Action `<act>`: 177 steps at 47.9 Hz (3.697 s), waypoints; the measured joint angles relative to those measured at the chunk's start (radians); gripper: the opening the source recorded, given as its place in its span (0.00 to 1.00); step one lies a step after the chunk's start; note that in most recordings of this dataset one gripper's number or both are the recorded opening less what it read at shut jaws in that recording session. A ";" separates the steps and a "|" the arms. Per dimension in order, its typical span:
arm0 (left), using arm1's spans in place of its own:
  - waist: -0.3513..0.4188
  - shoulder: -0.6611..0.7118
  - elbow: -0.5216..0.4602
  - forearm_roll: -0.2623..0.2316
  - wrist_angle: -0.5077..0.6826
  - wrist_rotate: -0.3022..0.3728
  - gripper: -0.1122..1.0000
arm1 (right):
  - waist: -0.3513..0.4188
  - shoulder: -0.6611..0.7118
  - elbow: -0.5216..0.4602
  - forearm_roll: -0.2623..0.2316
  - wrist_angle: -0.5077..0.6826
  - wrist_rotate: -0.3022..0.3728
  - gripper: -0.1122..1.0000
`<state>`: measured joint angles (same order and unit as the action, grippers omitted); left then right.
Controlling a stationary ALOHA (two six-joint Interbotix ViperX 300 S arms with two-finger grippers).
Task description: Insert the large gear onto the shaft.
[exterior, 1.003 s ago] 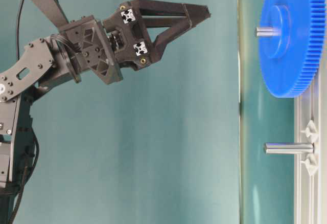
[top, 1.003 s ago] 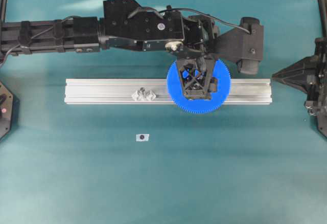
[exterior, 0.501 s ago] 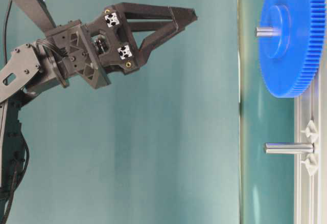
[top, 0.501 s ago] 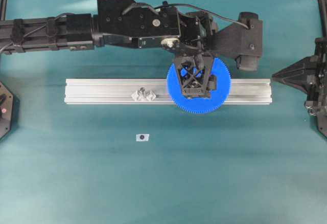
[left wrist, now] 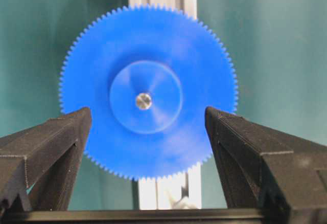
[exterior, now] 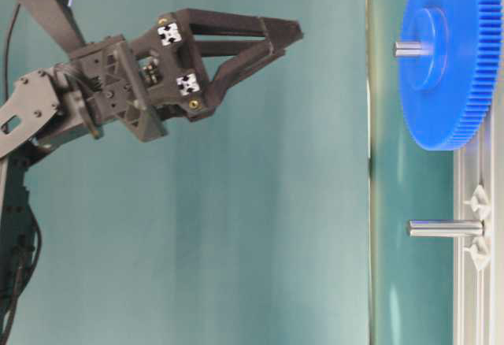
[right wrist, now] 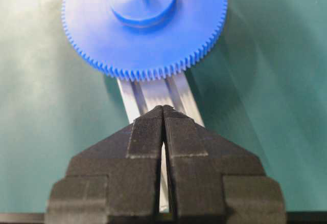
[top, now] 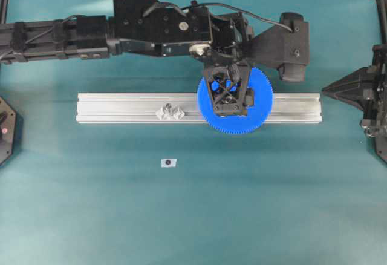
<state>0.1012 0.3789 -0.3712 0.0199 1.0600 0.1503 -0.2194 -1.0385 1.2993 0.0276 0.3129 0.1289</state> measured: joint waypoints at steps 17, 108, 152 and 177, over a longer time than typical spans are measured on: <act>-0.005 -0.017 0.000 0.000 0.000 -0.037 0.87 | 0.000 0.000 0.000 0.000 0.000 0.000 0.13; -0.017 -0.034 0.000 0.000 0.014 -0.041 0.87 | 0.012 -0.046 0.011 0.000 -0.002 0.014 0.13; -0.017 -0.034 0.000 -0.002 0.020 -0.043 0.87 | 0.109 -0.055 0.014 -0.018 0.012 0.012 0.13; -0.017 -0.034 0.000 0.000 0.028 -0.038 0.87 | 0.110 -0.075 0.012 -0.018 -0.032 0.012 0.13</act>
<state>0.0844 0.3451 -0.3712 0.0199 1.0876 0.1120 -0.1089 -1.1137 1.3116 0.0092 0.2807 0.1411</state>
